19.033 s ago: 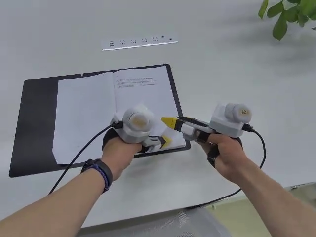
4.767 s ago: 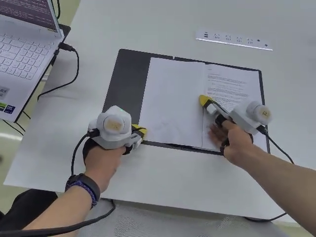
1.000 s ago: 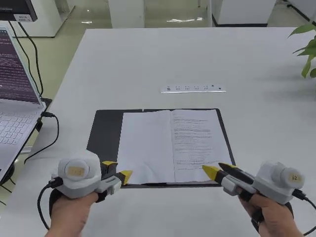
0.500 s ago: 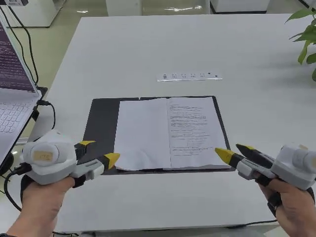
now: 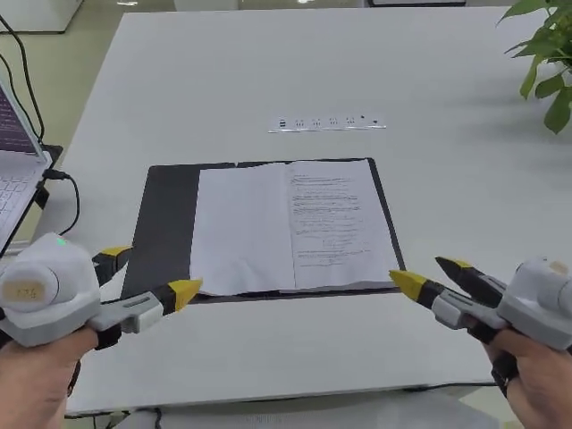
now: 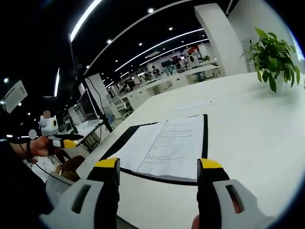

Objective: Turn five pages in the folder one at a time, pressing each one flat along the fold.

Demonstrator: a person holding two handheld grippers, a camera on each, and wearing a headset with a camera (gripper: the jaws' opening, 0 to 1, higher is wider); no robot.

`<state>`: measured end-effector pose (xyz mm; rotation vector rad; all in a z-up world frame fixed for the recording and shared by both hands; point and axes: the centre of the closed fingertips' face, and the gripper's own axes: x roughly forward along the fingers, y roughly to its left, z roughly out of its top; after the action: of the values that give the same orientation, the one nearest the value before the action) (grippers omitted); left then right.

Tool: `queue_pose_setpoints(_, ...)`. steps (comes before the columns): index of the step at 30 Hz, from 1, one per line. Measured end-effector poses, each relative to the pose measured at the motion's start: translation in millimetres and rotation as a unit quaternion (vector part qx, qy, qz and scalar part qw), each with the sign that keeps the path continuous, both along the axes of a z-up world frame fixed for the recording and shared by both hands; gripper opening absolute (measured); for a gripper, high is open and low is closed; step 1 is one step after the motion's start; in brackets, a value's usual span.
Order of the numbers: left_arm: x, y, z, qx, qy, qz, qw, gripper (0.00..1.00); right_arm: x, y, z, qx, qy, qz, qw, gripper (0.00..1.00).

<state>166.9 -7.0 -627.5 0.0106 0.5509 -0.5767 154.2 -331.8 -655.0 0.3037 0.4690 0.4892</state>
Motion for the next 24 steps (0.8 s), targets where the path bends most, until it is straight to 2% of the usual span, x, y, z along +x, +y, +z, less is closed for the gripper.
queue_pose_setpoints(3,-7.7,0.7,-7.4,0.000,0.012,0.007,0.9999,0.72,-8.1,3.5,-4.7,-0.004,0.007,0.005,1.0000,0.66)
queue_pose_setpoints(8,-12.4,-2.2,-8.4,-0.003,0.019,0.013,0.9997,0.74,-12.1,6.3,-6.6,-0.005,0.011,0.009,0.9999,0.67)
queue_pose_setpoints(14,-9.2,-13.2,-3.3,-0.008,0.018,0.008,0.9998,0.77,-12.0,8.0,-4.6,-0.012,0.009,0.019,0.9997,0.68)
queue_pose_setpoints(24,-3.4,-42.2,-0.5,-0.008,0.019,-0.023,0.9995,0.79,-8.9,1.9,-3.8,-0.015,0.010,0.020,0.9996,0.69)
